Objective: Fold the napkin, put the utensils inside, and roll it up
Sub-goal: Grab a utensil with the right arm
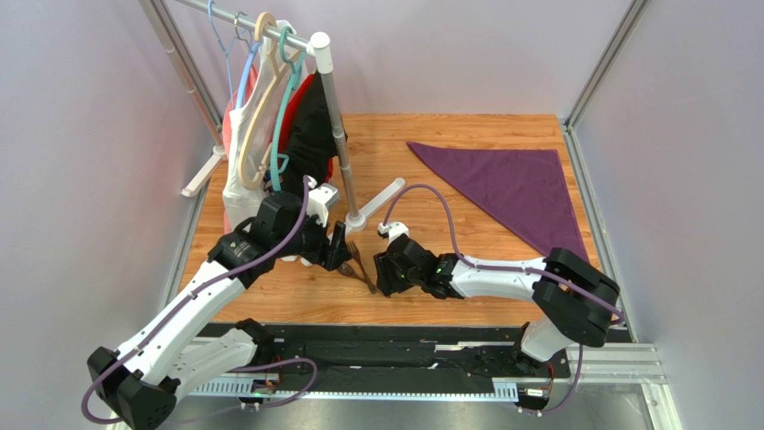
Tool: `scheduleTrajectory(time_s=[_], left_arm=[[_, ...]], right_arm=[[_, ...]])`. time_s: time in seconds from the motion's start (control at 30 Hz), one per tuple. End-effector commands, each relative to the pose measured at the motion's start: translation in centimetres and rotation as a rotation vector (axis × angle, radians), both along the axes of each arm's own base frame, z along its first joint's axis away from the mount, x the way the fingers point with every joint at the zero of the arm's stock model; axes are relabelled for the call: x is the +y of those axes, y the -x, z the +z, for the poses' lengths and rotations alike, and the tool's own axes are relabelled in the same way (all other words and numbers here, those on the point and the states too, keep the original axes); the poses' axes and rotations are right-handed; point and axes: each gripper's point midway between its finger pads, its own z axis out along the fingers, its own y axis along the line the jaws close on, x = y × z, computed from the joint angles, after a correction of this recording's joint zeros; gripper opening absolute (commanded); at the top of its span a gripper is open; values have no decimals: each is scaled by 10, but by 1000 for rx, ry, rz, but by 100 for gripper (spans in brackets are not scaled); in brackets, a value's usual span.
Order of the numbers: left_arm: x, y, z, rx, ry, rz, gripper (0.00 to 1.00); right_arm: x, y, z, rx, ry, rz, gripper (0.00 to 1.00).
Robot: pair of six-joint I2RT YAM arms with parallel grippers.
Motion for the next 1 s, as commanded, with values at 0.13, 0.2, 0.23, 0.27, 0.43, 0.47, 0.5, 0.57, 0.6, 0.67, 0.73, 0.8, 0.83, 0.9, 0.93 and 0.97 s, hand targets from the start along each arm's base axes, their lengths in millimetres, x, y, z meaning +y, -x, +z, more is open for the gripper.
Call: scheduleTrajectory(time_s=[0.13,0.2,0.23,0.27,0.43,0.47,0.5,0.57,0.6,0.67,0.73,0.8,0.83,0.9,0.93,0.97], left_arm=[[7,2,6,-35,21,37,81],[7,2,6,-39,21,37,81],[7,2,7,-39,23,38,82],[7,2,7,-38,22,38,82],[9,2,8,-46,23,45,82],[9,3,9,-47,26,45,82],[10,3,7,-43,24,46,82],[9,3,8,-45,26,45,82],[10,3,8,-45,26,47,82],[10,3,8,-47,26,47,82],[9,3,9,-49,29,45,82],[9,4,9,-49,29,45,82],[9,4,8,-47,29,44,82],[9,5,9,-48,33,41,82],[9,4,9,-50,33,42,82],[9,4,9,-49,33,44,82]], right_arm=[[51,-28,23,-71,-111,-15,48],[59,-30,17,-67,-102,-4,47],[60,-32,14,-65,-93,-5,47],[61,-32,8,-58,-75,-3,46],[70,-41,4,-74,-56,-1,44],[70,-41,2,-74,-49,-1,44],[71,-42,1,-76,-48,1,44],[73,-44,2,-78,-46,-2,43],[73,-45,2,-78,-46,-8,42],[73,-45,0,-75,-40,-13,41],[72,-48,-2,-78,-32,-25,40],[71,-49,-4,-76,-22,-32,39],[71,-49,-5,-78,-21,-34,39],[72,-51,-7,-78,-18,-40,37],[72,-50,-8,-77,-15,-39,36],[72,-51,-10,-76,-10,-39,36]])
